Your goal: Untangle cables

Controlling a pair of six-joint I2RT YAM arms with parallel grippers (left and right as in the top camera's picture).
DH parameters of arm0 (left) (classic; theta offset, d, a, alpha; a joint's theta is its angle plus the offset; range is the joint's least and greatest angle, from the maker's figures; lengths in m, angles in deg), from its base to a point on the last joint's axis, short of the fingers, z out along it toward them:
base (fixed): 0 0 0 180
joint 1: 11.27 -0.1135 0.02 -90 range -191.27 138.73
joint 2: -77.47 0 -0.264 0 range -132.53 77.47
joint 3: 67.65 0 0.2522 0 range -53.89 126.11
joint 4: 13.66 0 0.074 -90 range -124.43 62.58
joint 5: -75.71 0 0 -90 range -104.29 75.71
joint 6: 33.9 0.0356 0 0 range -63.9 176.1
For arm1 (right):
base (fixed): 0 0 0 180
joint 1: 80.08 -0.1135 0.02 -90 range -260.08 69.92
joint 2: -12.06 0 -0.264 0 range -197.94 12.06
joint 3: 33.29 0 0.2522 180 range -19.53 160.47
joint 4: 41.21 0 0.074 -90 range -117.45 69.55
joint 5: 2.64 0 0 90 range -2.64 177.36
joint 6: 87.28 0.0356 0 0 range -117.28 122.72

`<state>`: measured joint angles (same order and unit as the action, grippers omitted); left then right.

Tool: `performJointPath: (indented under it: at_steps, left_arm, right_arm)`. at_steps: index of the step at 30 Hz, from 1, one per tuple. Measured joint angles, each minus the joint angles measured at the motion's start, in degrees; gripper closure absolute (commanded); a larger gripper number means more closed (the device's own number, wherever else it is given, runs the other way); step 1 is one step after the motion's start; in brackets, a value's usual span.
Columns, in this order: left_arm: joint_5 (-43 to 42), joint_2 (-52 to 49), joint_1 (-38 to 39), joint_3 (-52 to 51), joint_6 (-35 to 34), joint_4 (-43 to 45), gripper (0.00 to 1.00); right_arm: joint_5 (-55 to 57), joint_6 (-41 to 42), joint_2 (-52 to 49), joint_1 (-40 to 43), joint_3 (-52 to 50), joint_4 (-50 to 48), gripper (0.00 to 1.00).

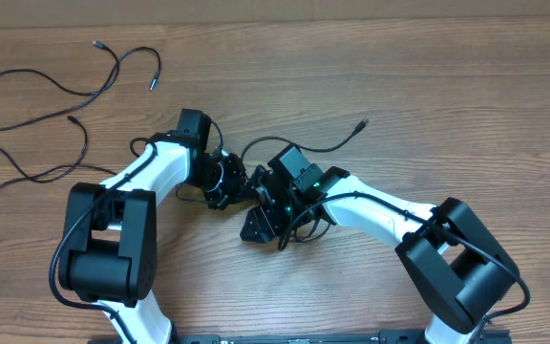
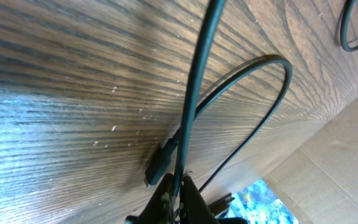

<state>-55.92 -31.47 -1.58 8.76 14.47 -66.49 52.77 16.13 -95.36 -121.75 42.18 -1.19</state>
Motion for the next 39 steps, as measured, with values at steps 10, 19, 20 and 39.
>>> performJointPath:
  at_steps: [10, 19, 20, 39]
  left_arm:
    - [-0.44, 0.0, 0.0, -0.04, 0.0, -0.02, 0.95]
    - [0.22, -0.26, -0.48, -0.52, 2.91, -0.28, 0.48]
    - [0.2, -0.26, -0.48, -0.52, 3.3, -0.5, 0.48]
    - [-6.64, -0.26, -4.17, -0.46, 5.22, -5.07, 0.65]
  right_arm:
    - [-2.45, 0.66, -0.02, 0.02, -0.07, -1.22, 0.96]
    - [-4.0, 1.9, 0.0, 1.03, 1.27, 1.95, 0.96]
    - [-4.09, 2.01, 0.0, 1.16, 2.03, 3.5, 0.96]
    - [-5.51, 1.7, 0.0, 2.64, 6.86, 9.33, 0.96]
